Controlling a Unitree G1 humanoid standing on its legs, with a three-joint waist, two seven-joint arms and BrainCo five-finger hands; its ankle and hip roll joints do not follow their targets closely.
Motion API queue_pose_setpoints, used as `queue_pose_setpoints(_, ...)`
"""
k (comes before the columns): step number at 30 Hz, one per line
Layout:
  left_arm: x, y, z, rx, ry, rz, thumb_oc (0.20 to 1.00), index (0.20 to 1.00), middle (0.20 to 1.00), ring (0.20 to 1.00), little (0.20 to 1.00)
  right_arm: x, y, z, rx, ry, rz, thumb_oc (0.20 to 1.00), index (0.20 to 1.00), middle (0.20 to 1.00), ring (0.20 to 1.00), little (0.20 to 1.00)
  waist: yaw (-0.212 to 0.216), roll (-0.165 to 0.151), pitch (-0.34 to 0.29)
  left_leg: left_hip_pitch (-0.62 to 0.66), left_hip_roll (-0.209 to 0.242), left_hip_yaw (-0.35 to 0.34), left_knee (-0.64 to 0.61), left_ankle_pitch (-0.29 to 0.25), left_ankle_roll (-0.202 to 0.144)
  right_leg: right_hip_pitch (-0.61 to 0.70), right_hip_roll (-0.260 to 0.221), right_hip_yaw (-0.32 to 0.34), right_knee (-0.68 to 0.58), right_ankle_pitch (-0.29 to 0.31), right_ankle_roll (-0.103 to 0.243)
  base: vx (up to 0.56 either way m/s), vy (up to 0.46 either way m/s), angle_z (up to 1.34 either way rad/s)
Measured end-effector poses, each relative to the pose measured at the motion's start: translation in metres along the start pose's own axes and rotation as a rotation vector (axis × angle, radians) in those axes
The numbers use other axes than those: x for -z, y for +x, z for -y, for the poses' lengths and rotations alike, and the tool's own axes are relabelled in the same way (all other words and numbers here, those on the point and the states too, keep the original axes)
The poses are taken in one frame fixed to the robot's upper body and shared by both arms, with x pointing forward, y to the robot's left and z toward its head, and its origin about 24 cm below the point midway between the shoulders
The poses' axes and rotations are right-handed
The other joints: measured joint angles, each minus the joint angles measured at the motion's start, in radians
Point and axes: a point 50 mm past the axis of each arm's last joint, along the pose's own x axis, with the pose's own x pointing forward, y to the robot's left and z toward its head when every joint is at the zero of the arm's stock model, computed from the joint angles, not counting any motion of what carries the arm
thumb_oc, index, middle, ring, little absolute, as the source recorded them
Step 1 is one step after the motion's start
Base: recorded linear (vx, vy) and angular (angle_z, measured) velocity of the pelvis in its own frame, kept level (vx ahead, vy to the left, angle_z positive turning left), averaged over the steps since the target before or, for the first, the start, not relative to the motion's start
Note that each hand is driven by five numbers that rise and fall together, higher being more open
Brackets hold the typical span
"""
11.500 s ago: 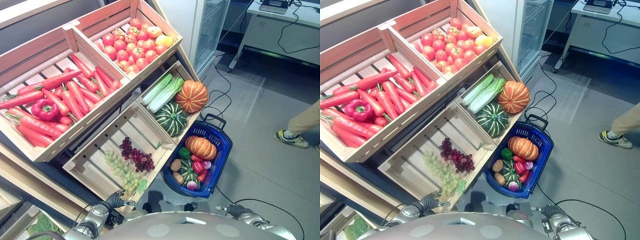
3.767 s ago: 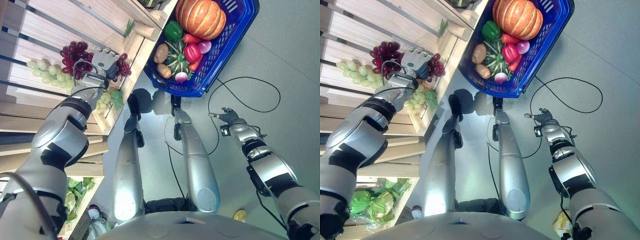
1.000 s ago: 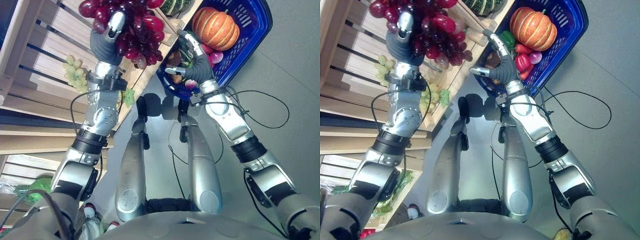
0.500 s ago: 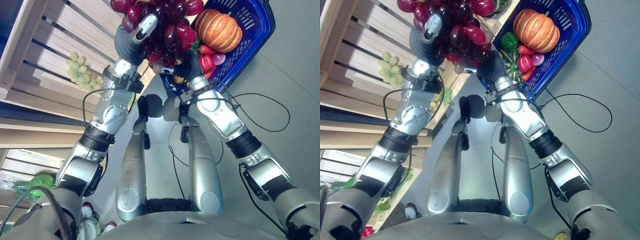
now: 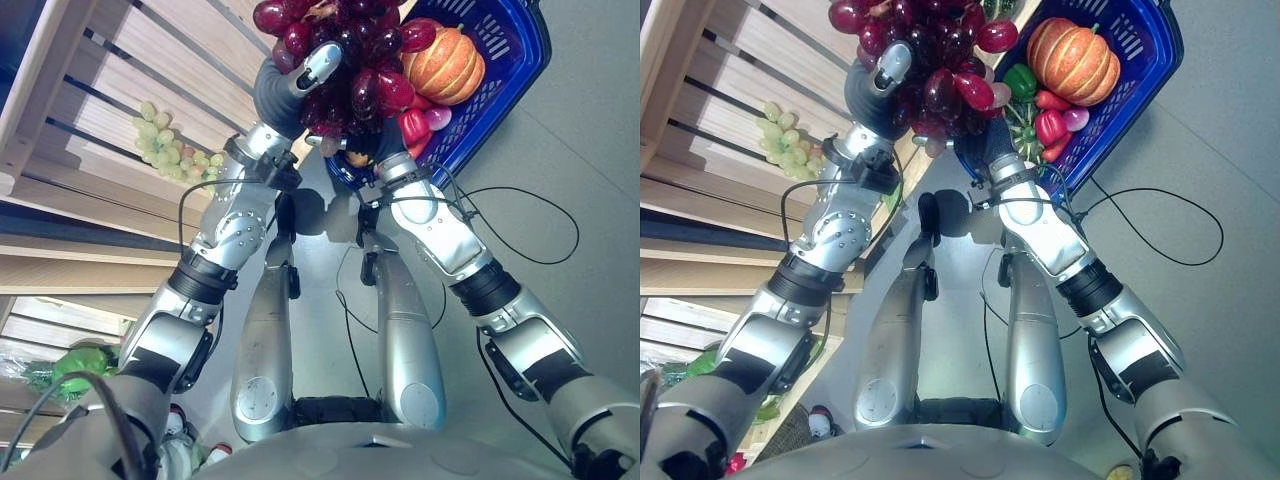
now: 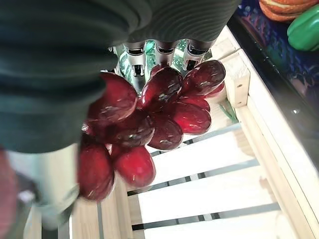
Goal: Pick up fruits and vegetables into the basket
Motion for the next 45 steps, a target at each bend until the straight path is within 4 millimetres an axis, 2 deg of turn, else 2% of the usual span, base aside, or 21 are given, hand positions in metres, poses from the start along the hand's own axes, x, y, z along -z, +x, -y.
queue_pose_setpoints(18, 0.001, 0.006, 0.003, -0.010, -0.025, 0.014, 0.200, 0.200, 0.200, 0.200, 0.200, 0.001, 0.000, -0.006, 0.031, 0.012, -0.002, 0.200, 0.200, 0.200, 0.200, 0.200, 0.000, 0.000, 0.000, 0.000, 0.000, 0.000, 0.000, 0.004, 0.004, 0.001, 0.000, -0.002, 0.001, 0.000, 0.000, 0.00, 0.000, 0.00)
queue_pose_setpoints(19, 0.000, 0.006, 0.003, -0.020, -0.016, 0.017, 0.523, 0.523, 0.523, 0.523, 0.523, 0.001, 0.000, -0.006, 0.031, 0.011, -0.002, 0.200, 0.200, 0.200, 0.200, 0.200, 0.000, 0.000, 0.000, 0.000, 0.000, -0.001, 0.000, 0.004, 0.005, 0.001, 0.000, -0.002, 0.001, 0.000, 0.000, 0.00, 0.000, 0.00)
queue_pose_setpoints(20, -0.001, 0.006, 0.003, -0.041, 0.001, 0.024, 1.000, 1.000, 1.000, 1.000, 1.000, 0.001, 0.000, -0.006, 0.032, 0.011, -0.003, 0.200, 0.200, 0.200, 0.200, 0.200, 0.001, 0.000, 0.000, 0.000, 0.000, -0.001, 0.000, 0.004, 0.005, 0.001, 0.000, -0.002, 0.001, 0.000, 0.000, 0.00, 0.000, 0.00)
queue_pose_setpoints(26, -0.006, -0.002, -0.001, -0.163, 0.093, 0.065, 1.000, 1.000, 1.000, 1.000, 1.000, 0.000, 0.002, 0.004, 0.089, 0.016, 0.001, 0.200, 0.200, 0.200, 0.200, 0.200, 0.006, 0.000, 0.000, 0.000, -0.001, -0.004, 0.000, 0.004, 0.004, 0.001, -0.001, -0.003, 0.002, 0.000, 0.000, 0.00, 0.000, 0.00)
queue_pose_setpoints(32, -0.008, -0.011, -0.008, -0.269, 0.098, 0.093, 1.000, 1.000, 1.000, 1.000, 1.000, 0.000, 0.001, 0.009, 0.119, 0.021, 0.001, 0.200, 0.200, 0.200, 0.200, 0.200, 0.014, 0.000, 0.000, -0.003, 0.000, -0.011, 0.000, -0.001, -0.001, 0.000, -0.002, -0.011, 0.003, -0.003, -0.002, 0.00, -0.004, 0.02)
queue_pose_setpoints(45, -0.014, -0.012, -0.013, -0.336, 0.154, 0.123, 1.000, 1.000, 1.000, 1.000, 1.000, 0.000, 0.001, 0.010, 0.132, 0.021, 0.002, 0.200, 0.200, 0.200, 0.200, 0.200, 0.025, 0.000, 0.000, -0.007, 0.000, -0.013, 0.000, 0.001, 0.000, -0.001, -0.002, -0.017, 0.004, -0.013, -0.004, 0.00, 0.000, 0.00)
